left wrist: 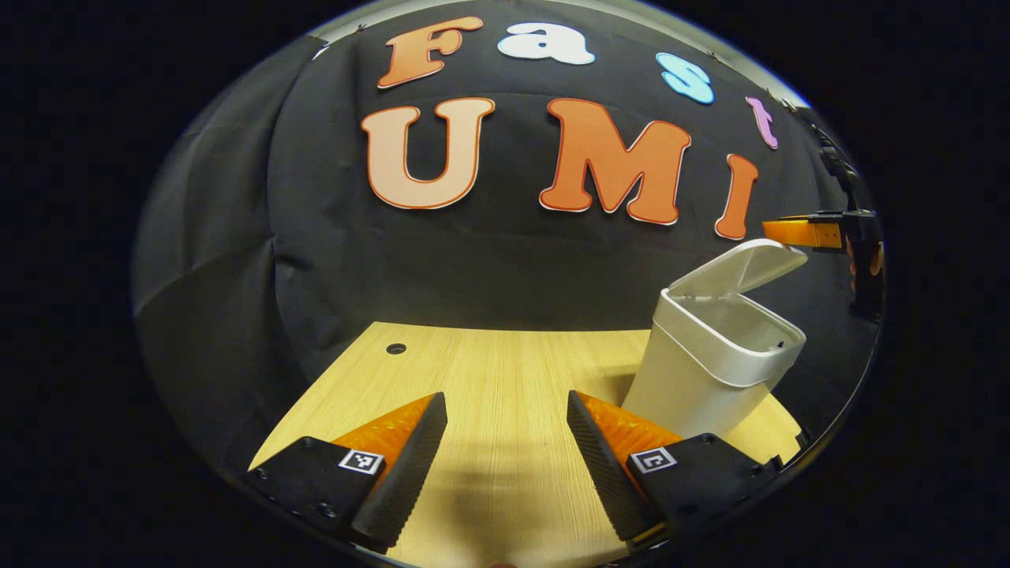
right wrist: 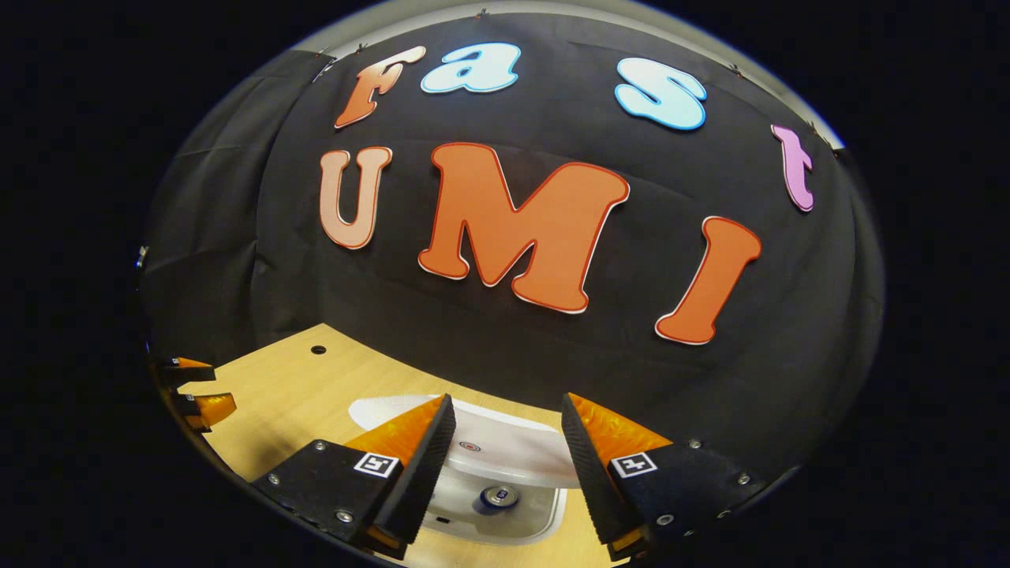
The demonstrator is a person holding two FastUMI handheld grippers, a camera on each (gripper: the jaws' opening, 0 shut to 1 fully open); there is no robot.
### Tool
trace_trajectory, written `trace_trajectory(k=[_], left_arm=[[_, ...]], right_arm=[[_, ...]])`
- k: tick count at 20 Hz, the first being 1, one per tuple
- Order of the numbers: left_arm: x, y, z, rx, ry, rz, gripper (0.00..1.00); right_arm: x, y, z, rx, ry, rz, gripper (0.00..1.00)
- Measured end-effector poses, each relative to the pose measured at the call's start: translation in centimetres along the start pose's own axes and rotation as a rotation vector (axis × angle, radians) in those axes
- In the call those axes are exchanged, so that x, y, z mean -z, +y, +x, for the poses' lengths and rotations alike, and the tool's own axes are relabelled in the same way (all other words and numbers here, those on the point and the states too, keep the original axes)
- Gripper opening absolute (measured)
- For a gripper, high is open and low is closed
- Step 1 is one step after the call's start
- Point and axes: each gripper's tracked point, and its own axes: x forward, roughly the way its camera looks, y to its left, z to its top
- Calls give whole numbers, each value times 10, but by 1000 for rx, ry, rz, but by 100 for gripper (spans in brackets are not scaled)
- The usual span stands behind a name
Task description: Press the lid of the desktop garbage bin to open it, pick up the crumpled paper on the desktop and throw it into the bin, then pick up the pop can on the desktop and drop it into the bin, and finally close the garbage bin lid.
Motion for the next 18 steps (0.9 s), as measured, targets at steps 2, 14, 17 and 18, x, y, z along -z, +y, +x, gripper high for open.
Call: trace_trajectory(k=[2,14,17,18], left_arm=[[0,-2,2,9,5,13,98],[2,-10,11,64,37,64,98],[-1,-15,13,83,34,77,99],[-1,-15,14,87,34,77,98]], right_arm=[[14,4,-3,-9,28,32,82],[97,42,-16,-13,178,150,78],[109,49,-19,-19,197,202,77],[110,50,-19,-16,189,221,78]])
